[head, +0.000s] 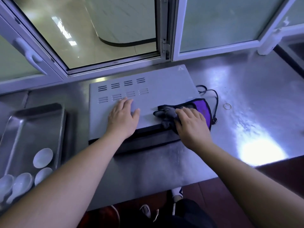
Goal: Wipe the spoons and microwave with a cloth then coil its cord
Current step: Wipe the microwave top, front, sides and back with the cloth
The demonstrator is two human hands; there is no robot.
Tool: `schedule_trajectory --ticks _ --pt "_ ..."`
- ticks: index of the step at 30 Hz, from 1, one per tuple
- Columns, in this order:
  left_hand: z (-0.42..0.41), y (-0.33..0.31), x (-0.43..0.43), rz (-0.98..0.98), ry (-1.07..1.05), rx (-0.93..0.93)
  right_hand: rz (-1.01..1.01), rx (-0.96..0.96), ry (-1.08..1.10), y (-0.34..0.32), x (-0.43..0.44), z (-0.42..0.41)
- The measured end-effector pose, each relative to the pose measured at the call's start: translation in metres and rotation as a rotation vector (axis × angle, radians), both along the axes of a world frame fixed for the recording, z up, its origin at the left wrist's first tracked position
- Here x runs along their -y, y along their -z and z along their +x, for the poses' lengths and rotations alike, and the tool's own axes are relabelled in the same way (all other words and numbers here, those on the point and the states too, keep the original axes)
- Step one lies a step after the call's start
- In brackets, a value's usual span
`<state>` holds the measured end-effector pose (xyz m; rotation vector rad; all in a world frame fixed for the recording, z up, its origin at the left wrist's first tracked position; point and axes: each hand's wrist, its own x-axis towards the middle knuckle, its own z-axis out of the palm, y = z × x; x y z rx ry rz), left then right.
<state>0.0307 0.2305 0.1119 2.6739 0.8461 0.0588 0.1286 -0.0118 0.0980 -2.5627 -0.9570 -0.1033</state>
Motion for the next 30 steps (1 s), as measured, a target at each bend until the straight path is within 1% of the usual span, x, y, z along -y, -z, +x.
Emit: schedule_trajectory --ticks 2,5,6,8,10,12,15,19,20,22,24,26,28,30 --pt "-0.005 -0.003 -0.011 -0.003 0.075 -0.049 0.011 0.011 0.113 -0.001 -0.003 -0.017" --pt "-0.011 -0.005 -0.025 0.035 0.179 -0.093 0.162 -0.058 0.22 -0.001 -0.008 -0.05" --pt "-0.014 -0.005 -0.027 0.043 0.199 -0.093 0.242 -0.123 0.215 0.002 -0.01 -0.064" --pt "-0.02 -0.001 -0.025 0.066 0.225 -0.078 0.38 -0.322 0.231 0.009 -0.012 -0.09" --pt "-0.026 0.002 -0.023 0.086 0.223 -0.043 0.435 -0.464 0.288 0.009 -0.013 -0.109" --pt "-0.028 0.005 -0.023 0.097 0.211 0.005 0.464 -0.46 0.339 0.003 -0.013 -0.114" --pt "-0.026 0.01 -0.024 0.12 0.206 0.043 0.508 -0.446 0.409 0.0 -0.007 -0.1" --pt "-0.024 0.016 -0.025 0.148 0.206 0.053 0.392 -0.506 0.364 0.016 0.005 -0.095" --pt "-0.024 0.017 -0.026 0.155 0.204 0.057 0.402 -0.504 0.357 0.021 0.007 -0.098" --pt "-0.023 0.018 -0.026 0.168 0.2 0.063 0.531 -0.482 0.375 0.029 0.007 -0.1" --pt "-0.024 0.018 -0.026 0.178 0.197 0.066 0.745 -0.459 0.437 0.029 0.005 -0.096" --pt "-0.024 0.019 -0.025 0.19 0.196 0.073 0.939 -0.462 0.593 0.028 0.004 -0.082" --pt "-0.025 0.019 -0.025 0.201 0.196 0.079 1.035 -0.502 0.741 0.031 0.004 -0.062" --pt "-0.025 0.019 -0.025 0.216 0.199 0.076 1.032 -0.51 0.772 0.038 0.004 -0.047"
